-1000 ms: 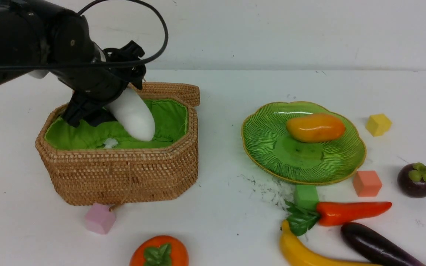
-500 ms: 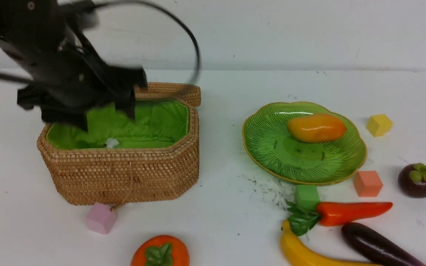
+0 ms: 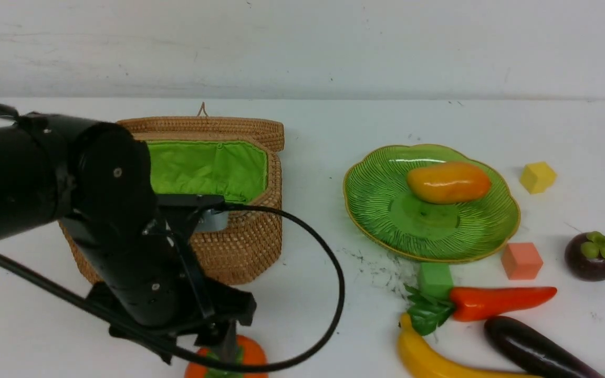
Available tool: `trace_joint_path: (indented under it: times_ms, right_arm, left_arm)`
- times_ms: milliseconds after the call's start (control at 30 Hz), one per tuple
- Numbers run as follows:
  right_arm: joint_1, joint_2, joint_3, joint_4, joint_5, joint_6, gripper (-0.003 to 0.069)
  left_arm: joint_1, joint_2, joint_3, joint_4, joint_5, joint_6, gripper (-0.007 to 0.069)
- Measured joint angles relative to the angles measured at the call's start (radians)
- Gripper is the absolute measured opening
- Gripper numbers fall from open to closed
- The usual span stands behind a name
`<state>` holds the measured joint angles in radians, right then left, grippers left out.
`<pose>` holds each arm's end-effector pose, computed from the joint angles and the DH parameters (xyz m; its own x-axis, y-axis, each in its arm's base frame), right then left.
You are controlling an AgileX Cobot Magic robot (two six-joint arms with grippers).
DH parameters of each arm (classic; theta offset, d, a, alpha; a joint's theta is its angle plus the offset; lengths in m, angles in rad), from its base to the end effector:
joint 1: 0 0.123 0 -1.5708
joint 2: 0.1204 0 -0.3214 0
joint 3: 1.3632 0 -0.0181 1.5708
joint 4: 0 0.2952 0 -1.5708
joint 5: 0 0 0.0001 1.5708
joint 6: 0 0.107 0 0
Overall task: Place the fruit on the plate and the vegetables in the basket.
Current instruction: Grab a tomato with your left arm and place it on the plate on the right.
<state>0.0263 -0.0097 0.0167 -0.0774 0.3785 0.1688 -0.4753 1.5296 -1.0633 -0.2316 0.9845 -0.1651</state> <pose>0.0757 -0.0011 0.1688 -0.2913 0.0890 -0.9525 0.0293 0.9960 0.0841 0.2833 -0.1688 0.2484 -0.9716 0.1793 -0.1543 0.2131 0.9466 -0.2419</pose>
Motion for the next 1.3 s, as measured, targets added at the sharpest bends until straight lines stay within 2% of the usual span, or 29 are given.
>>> trace_joint_path:
  times_ms: [100,300,500,667,767,800,867,967,1133,1200,1300]
  right_arm:
    - [0.0,0.0,0.0,0.0,0.0,0.0,0.0245]
    - [0.0,0.0,0.0,0.0,0.0,0.0,0.0245]
    - [0.0,0.0,0.0,0.0,0.0,0.0,0.0245]
    - [0.0,0.0,0.0,0.0,0.0,0.0,0.0245]
    - [0.0,0.0,0.0,0.0,0.0,0.0,0.0245]
    - [0.0,0.0,0.0,0.0,0.0,0.0,0.0245]
    - [0.0,0.0,0.0,0.0,0.0,0.0,0.0245]
    - [0.0,0.0,0.0,0.0,0.0,0.0,0.0245]
    - [0.0,0.0,0.0,0.0,0.0,0.0,0.0245]
    - [0.0,0.0,0.0,0.0,0.0,0.0,0.0245]
    - [0.0,0.0,0.0,0.0,0.0,0.0,0.0245]
  left_arm:
    - [0.059,0.0,0.001,-0.073,0.006,0.071,0.0542]
    - [0.19,0.009,0.005,-0.125,0.046,0.117,0.0552]
    - [0.199,0.053,0.071,-0.17,-0.019,0.131,0.0596]
    - [0.199,0.093,0.145,-0.231,-0.115,0.182,0.0596]
    - [0.2,0.129,0.175,-0.353,-0.156,0.25,0.0587]
    - [0.2,0.13,0.175,-0.359,-0.157,0.253,0.0587]
    - [0.2,0.154,0.177,-0.436,-0.162,0.299,0.0579]
    - [0.2,0.171,0.177,-0.489,-0.162,0.331,0.0568]
    - [0.2,0.174,0.177,-0.51,-0.164,0.344,0.0524]
    - [0.2,0.174,0.178,-0.524,-0.16,0.36,0.046]
    - [0.2,0.173,0.179,-0.564,-0.149,0.427,0.0458]
